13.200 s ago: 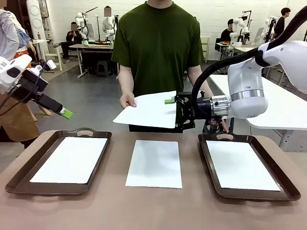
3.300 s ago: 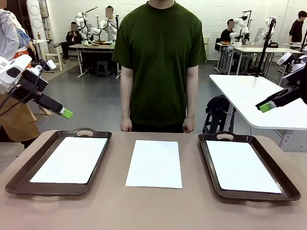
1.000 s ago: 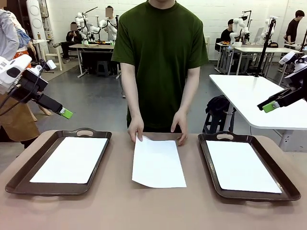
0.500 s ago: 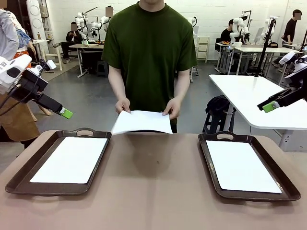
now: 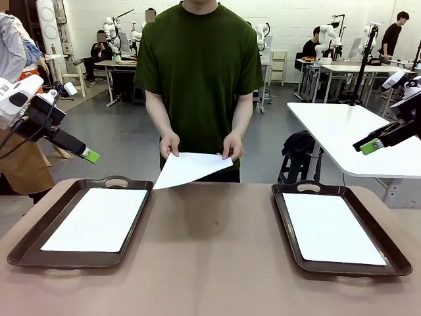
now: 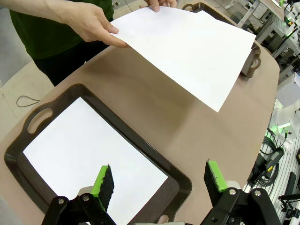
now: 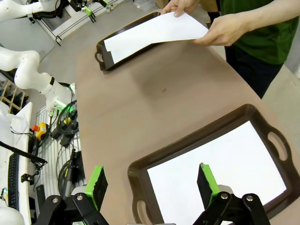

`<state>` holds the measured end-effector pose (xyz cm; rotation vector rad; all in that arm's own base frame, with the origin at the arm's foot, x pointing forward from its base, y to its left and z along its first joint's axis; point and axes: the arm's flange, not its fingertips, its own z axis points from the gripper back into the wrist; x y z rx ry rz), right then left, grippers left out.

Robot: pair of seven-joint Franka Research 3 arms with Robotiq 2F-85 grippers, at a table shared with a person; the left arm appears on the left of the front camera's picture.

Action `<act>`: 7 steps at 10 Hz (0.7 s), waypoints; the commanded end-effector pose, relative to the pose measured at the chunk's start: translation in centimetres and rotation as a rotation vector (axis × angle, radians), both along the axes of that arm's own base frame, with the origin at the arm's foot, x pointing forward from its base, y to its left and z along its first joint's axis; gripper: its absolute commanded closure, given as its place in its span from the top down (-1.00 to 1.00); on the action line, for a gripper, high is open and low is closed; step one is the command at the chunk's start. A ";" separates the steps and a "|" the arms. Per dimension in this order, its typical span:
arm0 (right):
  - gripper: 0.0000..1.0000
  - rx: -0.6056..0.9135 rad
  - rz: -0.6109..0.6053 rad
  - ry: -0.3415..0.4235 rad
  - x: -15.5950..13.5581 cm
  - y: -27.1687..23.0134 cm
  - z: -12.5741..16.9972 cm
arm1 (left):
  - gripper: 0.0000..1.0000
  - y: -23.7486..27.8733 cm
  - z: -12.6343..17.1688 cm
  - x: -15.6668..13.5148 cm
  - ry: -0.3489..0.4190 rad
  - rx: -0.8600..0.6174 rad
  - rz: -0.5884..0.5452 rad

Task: Sort the A4 documents.
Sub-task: Receive the A4 Paper.

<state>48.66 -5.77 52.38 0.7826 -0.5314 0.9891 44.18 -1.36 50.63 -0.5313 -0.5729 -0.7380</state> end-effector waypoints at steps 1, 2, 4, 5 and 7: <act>1.00 -0.007 -0.004 -0.012 0.2 0.4 0.1 | 1.00 0.0 -0.1 -0.1 -0.013 0.013 -0.009; 1.00 -0.007 -0.004 -0.012 0.2 0.4 0.1 | 1.00 0.0 -0.1 -0.1 -0.013 0.013 -0.009; 1.00 -0.007 -0.004 -0.012 0.2 0.4 0.1 | 1.00 0.0 -0.1 -0.1 -0.013 0.013 -0.009; 1.00 -0.007 -0.004 -0.012 0.2 0.4 0.1 | 1.00 0.0 -0.1 -0.1 -0.013 0.013 -0.009; 1.00 -0.007 -0.004 -0.012 0.2 0.4 0.1 | 1.00 0.0 -0.1 -0.1 -0.013 0.013 -0.009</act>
